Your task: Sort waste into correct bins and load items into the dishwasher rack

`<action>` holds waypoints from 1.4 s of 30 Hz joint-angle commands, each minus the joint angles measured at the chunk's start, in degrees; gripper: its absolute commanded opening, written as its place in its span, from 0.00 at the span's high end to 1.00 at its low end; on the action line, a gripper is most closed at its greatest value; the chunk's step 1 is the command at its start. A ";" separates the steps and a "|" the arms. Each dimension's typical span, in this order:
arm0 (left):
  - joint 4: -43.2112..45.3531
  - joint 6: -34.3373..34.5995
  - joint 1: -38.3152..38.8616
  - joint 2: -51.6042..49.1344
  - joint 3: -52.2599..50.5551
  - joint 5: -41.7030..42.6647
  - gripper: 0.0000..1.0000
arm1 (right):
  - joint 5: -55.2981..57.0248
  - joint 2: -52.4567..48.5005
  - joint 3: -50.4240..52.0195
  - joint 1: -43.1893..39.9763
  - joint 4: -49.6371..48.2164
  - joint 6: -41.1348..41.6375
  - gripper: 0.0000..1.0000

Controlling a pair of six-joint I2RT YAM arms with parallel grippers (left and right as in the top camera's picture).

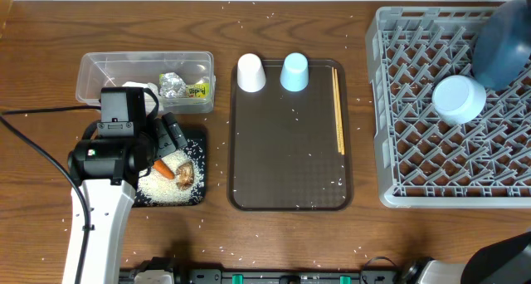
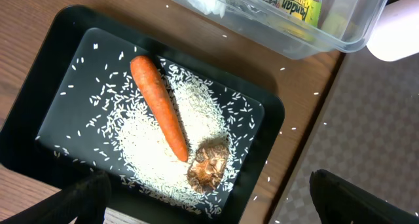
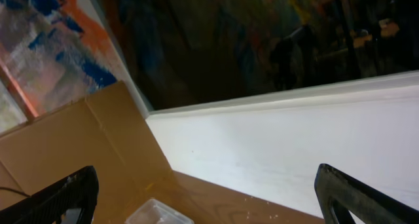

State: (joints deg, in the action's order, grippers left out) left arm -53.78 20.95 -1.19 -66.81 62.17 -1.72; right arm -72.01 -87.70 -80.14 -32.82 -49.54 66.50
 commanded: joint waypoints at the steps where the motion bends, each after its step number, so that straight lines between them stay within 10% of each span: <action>1: -0.17 -0.33 -0.11 -0.15 -0.07 -0.48 0.02 | 2.91 0.55 -0.44 1.36 1.90 -3.41 0.01; 15: -0.17 -0.31 -0.11 -0.15 -0.07 -0.48 0.02 | 19.65 4.02 -0.44 5.88 22.45 -24.96 0.01; 19: -0.17 -0.33 -0.13 -0.15 -0.07 -0.48 0.02 | 21.81 4.15 -0.44 5.86 27.89 -42.66 0.01; 27: -0.17 -0.33 -0.13 -0.15 -0.07 -0.48 0.02 | 71.78 7.34 -0.44 7.61 54.99 -62.40 0.01; 33: -0.17 -0.31 -0.13 -0.15 -0.07 -0.48 0.02 | 56.02 7.65 -0.46 9.88 55.19 -62.31 0.01; 35: -0.17 -0.31 -0.13 -0.15 -0.07 -0.48 0.02 | 52.54 7.13 -0.46 12.37 54.58 -62.36 0.18; 38: -0.17 -0.33 -0.13 -0.15 -0.07 -0.48 0.02 | 52.48 5.64 -0.46 17.18 53.81 -63.34 0.79; 42: -0.17 -0.31 -0.13 -0.15 -0.07 -0.48 0.02 | 63.69 1.95 -0.46 23.96 55.43 -68.57 0.89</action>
State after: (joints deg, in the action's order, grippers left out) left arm -53.78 20.95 -1.19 -66.85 62.17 -1.72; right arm -15.38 -82.74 -80.38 -12.34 4.95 2.57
